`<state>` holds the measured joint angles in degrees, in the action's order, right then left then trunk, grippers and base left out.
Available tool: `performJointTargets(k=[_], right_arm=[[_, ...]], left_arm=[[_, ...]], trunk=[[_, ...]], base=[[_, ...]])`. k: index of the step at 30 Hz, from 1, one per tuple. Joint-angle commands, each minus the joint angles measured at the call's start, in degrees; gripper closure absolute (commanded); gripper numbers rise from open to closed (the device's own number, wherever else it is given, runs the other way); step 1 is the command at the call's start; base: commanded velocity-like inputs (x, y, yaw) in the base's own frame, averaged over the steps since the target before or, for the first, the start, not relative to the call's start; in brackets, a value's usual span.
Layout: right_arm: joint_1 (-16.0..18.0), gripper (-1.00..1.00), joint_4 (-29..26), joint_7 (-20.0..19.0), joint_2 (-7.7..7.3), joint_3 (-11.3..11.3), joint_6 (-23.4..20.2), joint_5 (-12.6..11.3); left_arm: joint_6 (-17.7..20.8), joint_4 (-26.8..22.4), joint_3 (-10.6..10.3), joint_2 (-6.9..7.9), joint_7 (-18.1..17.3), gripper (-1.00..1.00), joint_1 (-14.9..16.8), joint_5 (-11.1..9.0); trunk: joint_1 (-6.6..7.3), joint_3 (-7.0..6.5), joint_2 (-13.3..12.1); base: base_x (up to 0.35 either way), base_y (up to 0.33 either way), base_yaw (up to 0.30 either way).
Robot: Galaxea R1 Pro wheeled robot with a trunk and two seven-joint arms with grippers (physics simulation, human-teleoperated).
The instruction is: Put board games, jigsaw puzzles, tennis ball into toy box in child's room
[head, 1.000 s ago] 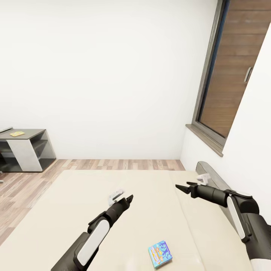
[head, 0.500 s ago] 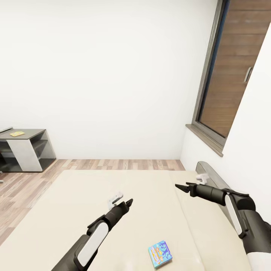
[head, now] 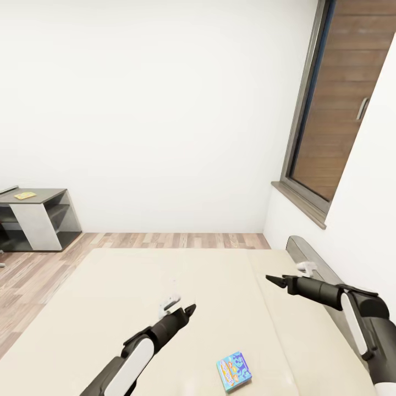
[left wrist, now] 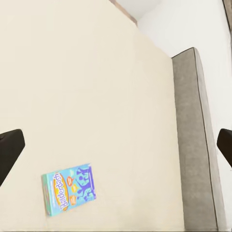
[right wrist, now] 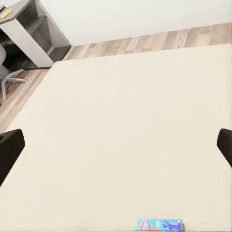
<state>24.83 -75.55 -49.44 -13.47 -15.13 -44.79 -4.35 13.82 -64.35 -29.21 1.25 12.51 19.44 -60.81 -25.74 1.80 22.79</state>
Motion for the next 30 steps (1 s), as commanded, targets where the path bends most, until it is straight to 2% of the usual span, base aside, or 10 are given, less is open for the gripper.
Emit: performJointTargets(k=[1,6,17,18,30], right_arm=[[-0.28,-1.00,-0.34,0.27,0.00,0.04,-0.82,-0.53],[-1.89,-1.00,-1.94,0.68,0.01,0.47,-2.35,-0.63],[-5.43,-1.00,-5.47,1.01,0.02,0.82,-2.80,-0.72],[-6.67,-1.00,-9.48,1.01,0.02,0.82,-2.80,-0.72],[-6.79,-1.00,-9.74,1.09,0.02,0.81,-2.92,-0.74]], left_arm=[[0.36,-0.45,-0.49,0.39,0.81,-1.00,-0.27,-0.86],[1.97,-2.05,-2.09,2.00,2.42,-1.00,-1.30,-2.47],[5.36,-5.58,-5.63,2.59,5.95,-1.00,-1.74,-6.05],[5.36,-21.99,-6.45,2.59,17.10,-1.00,-1.74,-7.31],[5.83,-22.48,-6.54,2.75,17.81,-1.00,-1.84,-7.48]], trunk=[[-0.26,0.32,0.54],[-1.36,1.21,2.54],[-3.78,3.19,6.96],[-4.00,3.37,7.36],[-6.63,5.52,12.17]], base=[[0.000,0.000,0.000],[0.000,0.000,0.000],[0.000,0.000,0.000],[0.000,0.000,0.000],[0.000,0.000,0.000]])
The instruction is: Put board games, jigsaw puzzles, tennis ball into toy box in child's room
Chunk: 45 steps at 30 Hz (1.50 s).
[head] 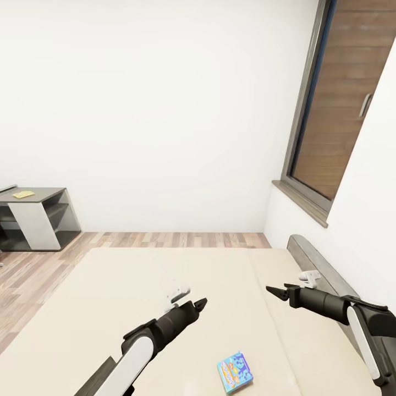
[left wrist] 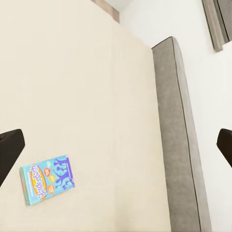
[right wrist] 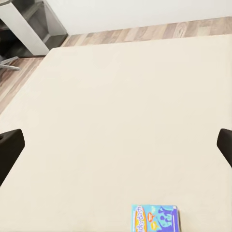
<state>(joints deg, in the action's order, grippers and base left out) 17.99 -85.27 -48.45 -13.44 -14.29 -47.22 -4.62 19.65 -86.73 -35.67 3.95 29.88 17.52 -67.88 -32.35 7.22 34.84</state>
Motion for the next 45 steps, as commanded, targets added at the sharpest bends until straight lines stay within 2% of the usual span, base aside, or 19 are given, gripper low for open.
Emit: performJointTargets(k=[1,17,38,45], right_arm=[[0.05,-1.00,-0.01,0.09,-0.01,-0.04,-0.49,-0.48],[0.03,-1.00,-0.06,0.17,0.06,0.11,-0.36,-0.48],[0.09,-1.00,-0.02,0.35,0.08,0.14,-0.15,-0.49],[0.11,-1.00,0.01,0.42,0.08,0.14,-0.10,-0.48]], left_arm=[[0.00,-0.09,-0.09,0.04,0.45,-1.00,0.07,-0.40],[0.08,-0.12,-0.07,0.10,0.65,-1.00,0.13,-0.33],[0.04,-0.10,0.05,0.26,0.62,-1.00,0.14,-0.33],[0.04,-0.04,0.06,0.26,0.60,-1.00,0.13,-0.33]], trunk=[[-0.25,0.29,0.52],[-3.76,3.16,6.93],[-3.76,3.16,6.93],[-5.30,4.42,9.74]], base=[[0.000,0.000,0.000],[0.000,0.000,0.000],[0.000,0.000,0.000],[0.000,0.000,0.000]])
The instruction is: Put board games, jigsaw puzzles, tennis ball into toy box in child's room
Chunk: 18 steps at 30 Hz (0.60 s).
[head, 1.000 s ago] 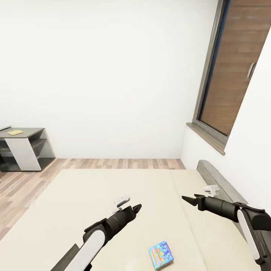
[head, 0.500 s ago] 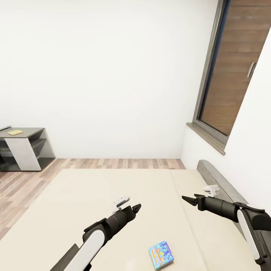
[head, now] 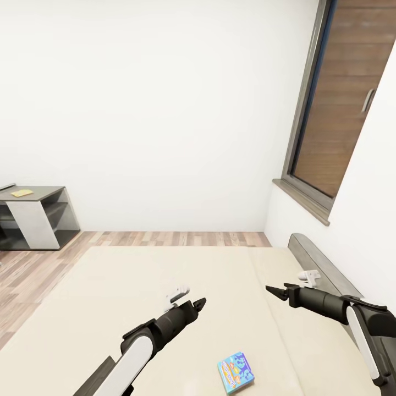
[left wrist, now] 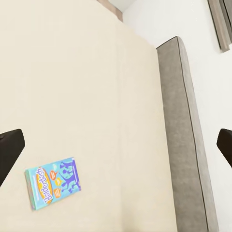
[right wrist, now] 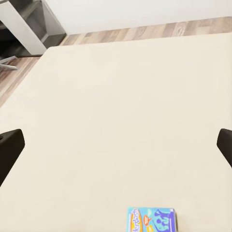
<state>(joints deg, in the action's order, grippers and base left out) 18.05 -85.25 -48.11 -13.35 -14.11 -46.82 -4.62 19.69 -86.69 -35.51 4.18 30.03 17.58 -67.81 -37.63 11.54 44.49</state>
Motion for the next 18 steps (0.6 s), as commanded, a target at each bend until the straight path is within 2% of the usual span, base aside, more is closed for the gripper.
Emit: performJointTargets(k=[1,13,18], right_arm=[[0.05,-1.00,-0.02,0.09,-0.01,-0.04,-0.49,-0.48],[0.06,-1.00,-0.01,0.07,-0.01,-0.03,-0.47,-0.48],[0.06,-1.00,0.00,0.07,-0.01,0.01,-0.47,-0.48]], left_arm=[[0.00,-0.09,-0.09,0.04,0.44,-1.00,0.07,-0.40],[0.00,-0.07,-0.08,0.04,0.46,-1.00,0.07,-0.40],[-0.02,-0.07,-0.08,0.07,0.45,-1.00,0.08,-0.41]], trunk=[[-0.24,0.28,0.49],[-2.88,2.43,5.30],[-2.88,2.43,5.30]], base=[[0.000,0.000,0.000],[0.000,0.000,0.000],[0.000,0.000,0.000]])
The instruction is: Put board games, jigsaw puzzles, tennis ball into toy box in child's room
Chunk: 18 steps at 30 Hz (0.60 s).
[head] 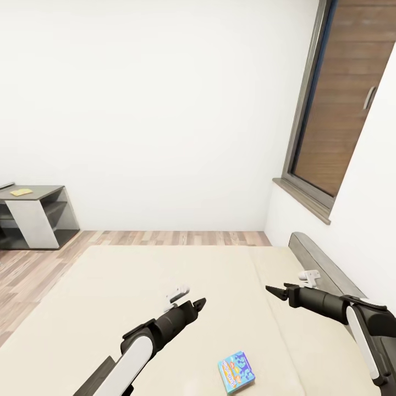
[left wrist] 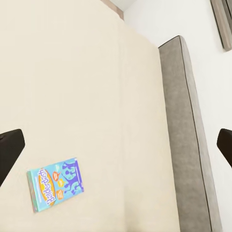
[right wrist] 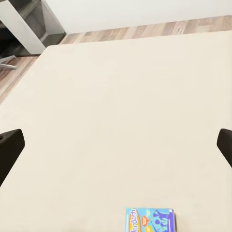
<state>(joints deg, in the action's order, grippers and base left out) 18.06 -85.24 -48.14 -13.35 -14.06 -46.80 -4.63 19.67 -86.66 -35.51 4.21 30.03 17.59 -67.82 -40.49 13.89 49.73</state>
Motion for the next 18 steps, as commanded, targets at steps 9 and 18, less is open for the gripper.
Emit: performJointTargets(k=[9,18], right_arm=[[0.05,-1.00,-0.01,0.07,-0.01,-0.01,-0.49,-0.47],[-0.02,-1.00,-0.08,-0.11,-0.01,0.00,-0.46,-0.51]], left_arm=[[0.00,-0.09,0.55,0.21,0.36,-1.00,0.02,-0.48],[0.00,0.18,1.45,0.28,0.15,-1.00,-0.07,-0.46]], trunk=[[-0.01,0.08,0.06],[-0.01,0.08,0.06]], base=[[0.000,0.000,0.000],[0.000,0.000,0.000]])
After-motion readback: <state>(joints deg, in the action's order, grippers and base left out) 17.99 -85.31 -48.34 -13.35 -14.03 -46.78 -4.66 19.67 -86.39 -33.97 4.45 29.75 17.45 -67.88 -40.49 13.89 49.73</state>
